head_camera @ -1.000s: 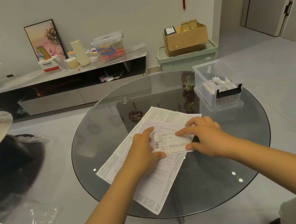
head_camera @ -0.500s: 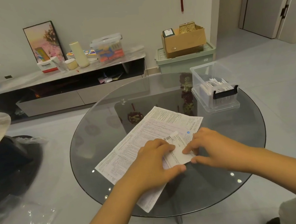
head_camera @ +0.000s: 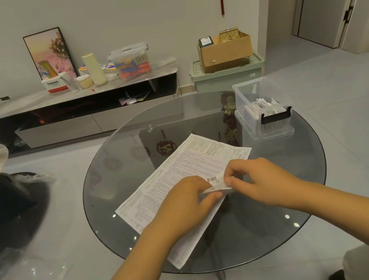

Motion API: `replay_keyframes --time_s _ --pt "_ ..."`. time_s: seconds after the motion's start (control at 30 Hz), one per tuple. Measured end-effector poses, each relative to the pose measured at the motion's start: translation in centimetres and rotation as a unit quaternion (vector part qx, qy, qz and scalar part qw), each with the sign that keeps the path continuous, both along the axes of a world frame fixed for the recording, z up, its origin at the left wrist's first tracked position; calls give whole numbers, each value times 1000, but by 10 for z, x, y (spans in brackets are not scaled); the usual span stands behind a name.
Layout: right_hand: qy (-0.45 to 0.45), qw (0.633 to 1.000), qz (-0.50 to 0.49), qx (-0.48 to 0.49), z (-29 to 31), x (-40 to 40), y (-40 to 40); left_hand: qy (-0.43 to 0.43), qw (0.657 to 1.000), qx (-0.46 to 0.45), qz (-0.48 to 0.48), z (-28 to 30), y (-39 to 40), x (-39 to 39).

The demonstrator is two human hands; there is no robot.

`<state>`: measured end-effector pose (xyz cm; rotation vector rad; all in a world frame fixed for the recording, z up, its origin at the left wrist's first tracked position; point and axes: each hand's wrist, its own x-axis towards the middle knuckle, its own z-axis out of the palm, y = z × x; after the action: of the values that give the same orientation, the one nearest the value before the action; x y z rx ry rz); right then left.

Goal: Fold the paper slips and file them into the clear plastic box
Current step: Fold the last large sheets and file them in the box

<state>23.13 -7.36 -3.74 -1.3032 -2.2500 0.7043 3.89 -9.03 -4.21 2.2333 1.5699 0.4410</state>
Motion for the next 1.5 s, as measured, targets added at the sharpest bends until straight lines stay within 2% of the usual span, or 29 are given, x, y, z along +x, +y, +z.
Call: replay_keyframes --time_s 0.17,0.27,0.43,0.63,0.83,0.93,1.07,1.13,1.17,1.23,1.37,1.5 --pt "75 994 -73 -39 -5 -10 11 -58 996 7 69 0 9 2" --pt "31 996 -76 -32 -11 -14 15 -77 993 -1 90 -3 14 5" --pt "-45 996 -79 16 -22 -19 18 -27 992 -37 119 -8 22 6" --pt "-105 983 -11 151 -26 -23 13 -16 988 -62 141 -4 29 8" --pt "-142 977 45 152 -27 -13 11 -64 984 -72 149 -2 29 11" --pt "-148 970 47 189 -23 -7 10 -173 964 -94 181 3 31 12" --pt "-104 947 9 305 -7 1 10 -348 901 -165 201 19 28 18" --pt "-89 935 -7 342 0 5 11 -403 878 -173 191 27 25 23" --pt "-86 934 -21 347 2 6 11 -410 880 -160 180 29 25 24" --pt "-83 939 -49 330 8 11 13 -383 904 -126 141 31 26 27" --pt "-79 973 -99 193 23 23 17 -268 959 -34 84 28 27 35" --pt "-75 982 -97 145 32 28 19 -281 952 43 109 30 31 45"
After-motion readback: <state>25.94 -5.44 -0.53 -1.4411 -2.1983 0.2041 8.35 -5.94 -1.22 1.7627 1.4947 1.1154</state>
